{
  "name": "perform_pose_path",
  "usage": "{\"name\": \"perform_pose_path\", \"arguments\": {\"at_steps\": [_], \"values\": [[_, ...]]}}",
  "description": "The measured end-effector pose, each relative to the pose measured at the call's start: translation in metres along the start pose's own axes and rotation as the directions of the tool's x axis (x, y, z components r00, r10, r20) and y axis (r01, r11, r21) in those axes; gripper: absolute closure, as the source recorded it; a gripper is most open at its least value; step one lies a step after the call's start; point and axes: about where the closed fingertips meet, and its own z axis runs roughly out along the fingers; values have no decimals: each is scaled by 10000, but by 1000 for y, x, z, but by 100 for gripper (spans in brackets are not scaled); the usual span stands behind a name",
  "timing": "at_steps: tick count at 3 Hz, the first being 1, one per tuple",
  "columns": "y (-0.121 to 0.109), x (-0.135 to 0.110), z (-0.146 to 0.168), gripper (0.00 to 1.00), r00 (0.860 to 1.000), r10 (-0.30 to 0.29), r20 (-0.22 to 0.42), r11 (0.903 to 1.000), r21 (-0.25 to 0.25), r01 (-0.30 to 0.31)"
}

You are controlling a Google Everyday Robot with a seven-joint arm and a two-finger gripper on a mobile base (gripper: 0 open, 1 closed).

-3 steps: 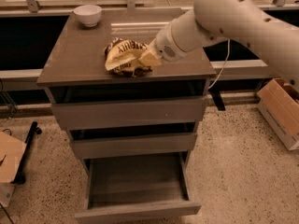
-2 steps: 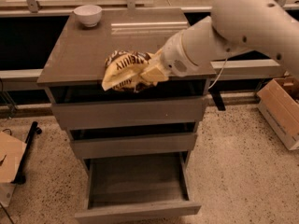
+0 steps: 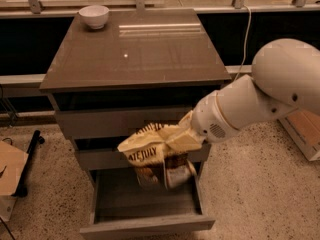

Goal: Place brown chip bag into bottom drawer

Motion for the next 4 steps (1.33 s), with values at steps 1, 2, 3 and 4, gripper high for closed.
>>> {"name": "perform_pose_path", "arguments": {"at_steps": [1, 2, 3, 4], "values": [[-18, 30, 56, 100, 9969, 723, -316, 9960, -509, -738], [-19, 31, 58, 100, 9962, 761, -421, 9960, -437, -779], [-19, 31, 58, 100, 9962, 762, -421, 9960, -437, -780], [-23, 82, 110, 100, 9877, 1562, 109, 9803, -1243, -1537]]}}
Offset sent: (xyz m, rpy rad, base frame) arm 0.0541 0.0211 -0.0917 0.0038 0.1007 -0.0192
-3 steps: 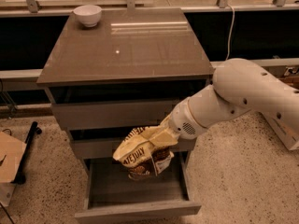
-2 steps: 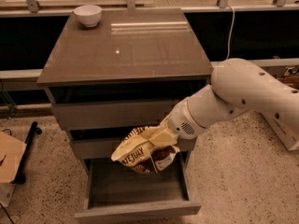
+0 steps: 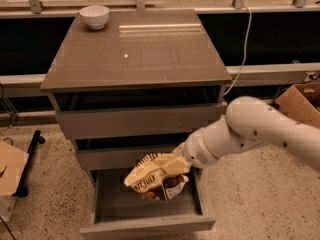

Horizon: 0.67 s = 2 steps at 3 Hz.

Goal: Place brown chip bag into bottom drawer

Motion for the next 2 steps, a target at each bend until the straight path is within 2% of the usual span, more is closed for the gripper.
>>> {"name": "perform_pose_path", "arguments": {"at_steps": [1, 2], "values": [[-22, 46, 43, 100, 9968, 675, 437, 9958, -654, -646], [-25, 57, 58, 100, 9945, 919, 502, 9920, -917, -870]]}}
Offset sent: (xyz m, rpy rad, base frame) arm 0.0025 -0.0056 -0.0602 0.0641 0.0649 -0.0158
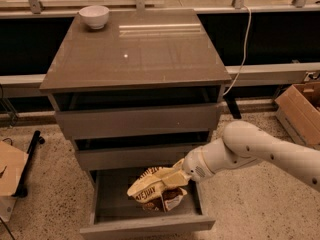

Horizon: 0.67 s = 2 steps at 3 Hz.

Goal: Place brown chip bag into bottom drawer

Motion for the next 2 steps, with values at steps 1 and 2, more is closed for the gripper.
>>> {"name": "perform_pose_path", "arguments": {"at_steps": [1, 2], "values": [[-10, 5, 9, 100, 9997, 167, 182, 9999, 32, -168], [-38, 5, 26, 100, 9977, -73, 671, 10000, 8, 73]]}}
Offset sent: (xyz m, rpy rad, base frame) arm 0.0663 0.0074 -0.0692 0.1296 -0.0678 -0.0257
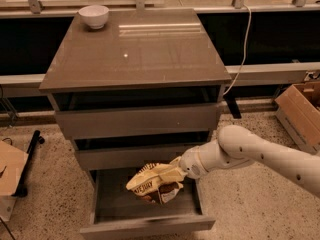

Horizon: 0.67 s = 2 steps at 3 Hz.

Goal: Place brown chip bag into bottom drawer

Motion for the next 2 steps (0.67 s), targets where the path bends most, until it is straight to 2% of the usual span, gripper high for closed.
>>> {"name": "perform_pose_path", "arguments": {"at_steps": [1, 2], "values": [[-36, 13, 22, 100, 9995, 85, 299, 9998, -184, -79], [-74, 38, 42, 100, 9973, 455, 570, 9986, -310, -437]]}}
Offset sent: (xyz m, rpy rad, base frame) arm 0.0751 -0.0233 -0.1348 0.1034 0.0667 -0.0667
